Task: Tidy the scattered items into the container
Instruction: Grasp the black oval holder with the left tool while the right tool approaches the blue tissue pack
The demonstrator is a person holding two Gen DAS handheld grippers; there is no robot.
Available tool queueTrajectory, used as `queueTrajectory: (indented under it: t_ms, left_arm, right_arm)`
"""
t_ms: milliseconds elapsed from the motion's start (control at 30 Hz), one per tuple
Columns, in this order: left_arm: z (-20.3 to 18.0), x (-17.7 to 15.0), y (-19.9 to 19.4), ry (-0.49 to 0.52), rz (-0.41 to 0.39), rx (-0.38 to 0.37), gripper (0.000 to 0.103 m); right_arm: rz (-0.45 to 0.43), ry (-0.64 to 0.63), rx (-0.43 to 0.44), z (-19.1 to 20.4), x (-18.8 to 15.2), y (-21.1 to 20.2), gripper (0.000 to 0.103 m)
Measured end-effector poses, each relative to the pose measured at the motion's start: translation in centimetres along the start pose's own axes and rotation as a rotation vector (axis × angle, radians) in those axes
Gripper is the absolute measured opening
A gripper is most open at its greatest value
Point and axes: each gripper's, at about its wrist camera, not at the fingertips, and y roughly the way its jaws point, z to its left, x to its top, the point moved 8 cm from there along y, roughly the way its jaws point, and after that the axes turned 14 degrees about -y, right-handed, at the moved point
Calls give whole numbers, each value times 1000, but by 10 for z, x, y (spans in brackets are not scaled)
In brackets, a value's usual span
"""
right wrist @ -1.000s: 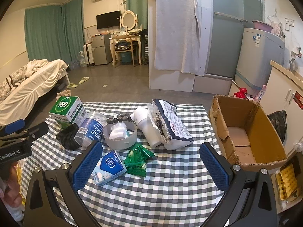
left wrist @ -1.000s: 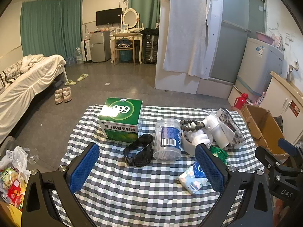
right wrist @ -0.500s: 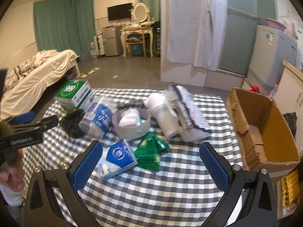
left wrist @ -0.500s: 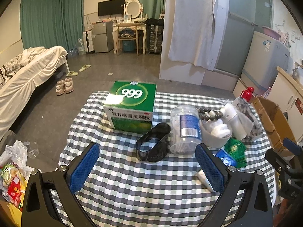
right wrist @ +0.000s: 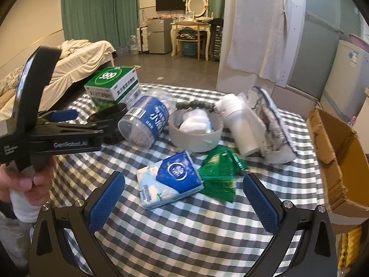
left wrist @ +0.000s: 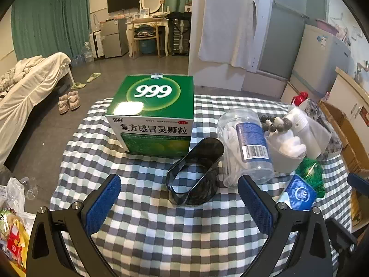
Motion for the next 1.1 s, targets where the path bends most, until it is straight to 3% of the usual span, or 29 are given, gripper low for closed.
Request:
queueTrajectory:
  t_ms: [467,633,900,1100]
  left_arm:
    - [-19,3,26,49,13,-84,100]
    - [-28,4,35,60,25,-123,81]
    - [-27,0,36,73,30,-108,53]
    - [-23,-4,33,55,38,-127,52]
  right_arm:
    - [30,-44,24,15,-5,26,103]
    - [36,-50,23,15,-4,35,103]
    - [30,-83,13,27,7,47,103]
    - [37,-112,15,44,10,57,102]
